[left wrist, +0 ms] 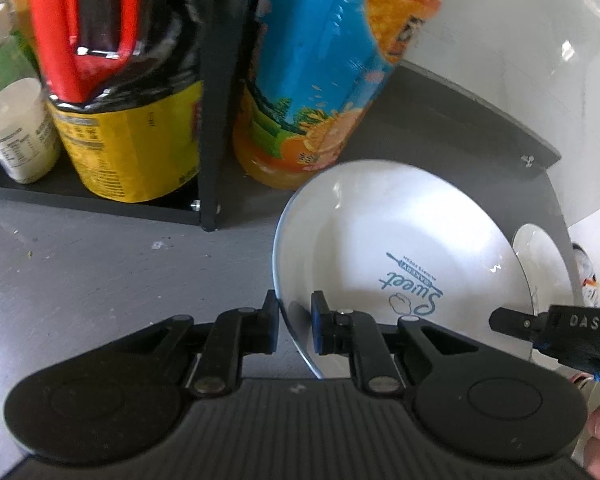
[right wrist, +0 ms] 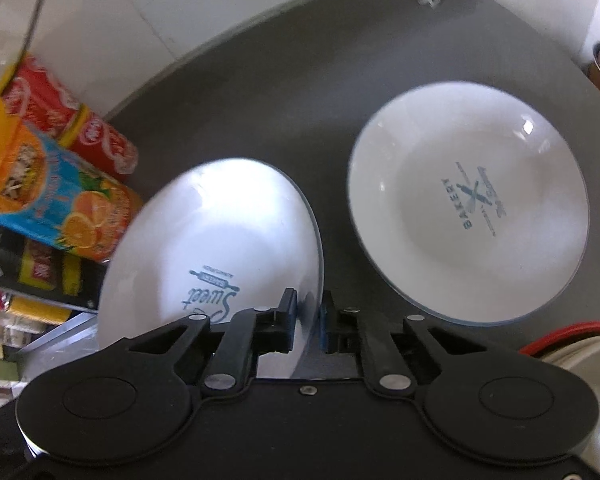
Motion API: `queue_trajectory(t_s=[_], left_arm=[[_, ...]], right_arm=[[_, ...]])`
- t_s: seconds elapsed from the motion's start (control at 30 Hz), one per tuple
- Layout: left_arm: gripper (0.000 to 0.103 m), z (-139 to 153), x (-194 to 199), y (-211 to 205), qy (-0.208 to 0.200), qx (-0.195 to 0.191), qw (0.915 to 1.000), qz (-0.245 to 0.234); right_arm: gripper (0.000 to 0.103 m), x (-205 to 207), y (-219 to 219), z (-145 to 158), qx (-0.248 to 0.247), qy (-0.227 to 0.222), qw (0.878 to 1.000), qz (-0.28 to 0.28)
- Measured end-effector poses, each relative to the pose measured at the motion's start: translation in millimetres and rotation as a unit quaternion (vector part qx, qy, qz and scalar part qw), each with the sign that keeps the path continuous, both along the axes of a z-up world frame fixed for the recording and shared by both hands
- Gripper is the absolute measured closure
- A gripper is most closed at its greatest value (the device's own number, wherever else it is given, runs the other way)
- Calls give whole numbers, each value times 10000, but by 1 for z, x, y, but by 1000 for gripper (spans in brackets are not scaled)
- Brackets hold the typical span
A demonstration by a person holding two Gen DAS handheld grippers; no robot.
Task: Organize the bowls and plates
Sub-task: 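Close both grippers on the rim of the 'Sweet' plate, then lift the 'Sweet' plate with both grippers over the orange-rimmed plate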
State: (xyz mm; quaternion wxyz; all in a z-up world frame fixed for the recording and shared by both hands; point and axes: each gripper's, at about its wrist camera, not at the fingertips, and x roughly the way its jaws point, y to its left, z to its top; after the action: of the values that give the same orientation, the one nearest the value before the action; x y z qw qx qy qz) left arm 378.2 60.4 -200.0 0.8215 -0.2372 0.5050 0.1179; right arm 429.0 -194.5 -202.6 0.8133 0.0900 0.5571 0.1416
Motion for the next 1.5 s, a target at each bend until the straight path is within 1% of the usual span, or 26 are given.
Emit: queue_trajectory(t_s=[0.1, 0.23, 0.4, 0.53, 0.8, 0.97, 1.13, 1.5], left_arm=[[90, 5, -5, 5, -65, -37, 10000, -18], [91, 12, -13, 3, -78, 51, 10000, 29], [91, 18, -26, 2, -132, 32, 9999, 83], [91, 29, -37, 3, -196, 64, 9997, 127], [91, 53, -69, 5, -370, 150, 9986, 333], [91, 63, -94, 7, -366, 212, 9977, 528], [91, 67, -119, 11, -306, 257, 9966, 727], [90, 57, -160, 8, -125, 269, 9927, 1170]], right_arm=[[95, -6, -1, 8, 89, -177, 9996, 220], [94, -15, -1, 15, 78, -316, 9988, 377], [94, -29, 3, 20, 78, -475, 9977, 480], [94, -39, 4, 27, 106, -580, 9965, 596], [93, -69, 3, 48, 220, -944, 9913, 890], [93, -90, 7, 54, 266, -1130, 9866, 1147], [92, -110, 11, 52, 363, -1121, 9835, 1371], [92, -144, 19, 43, 259, -1249, 9733, 1907]])
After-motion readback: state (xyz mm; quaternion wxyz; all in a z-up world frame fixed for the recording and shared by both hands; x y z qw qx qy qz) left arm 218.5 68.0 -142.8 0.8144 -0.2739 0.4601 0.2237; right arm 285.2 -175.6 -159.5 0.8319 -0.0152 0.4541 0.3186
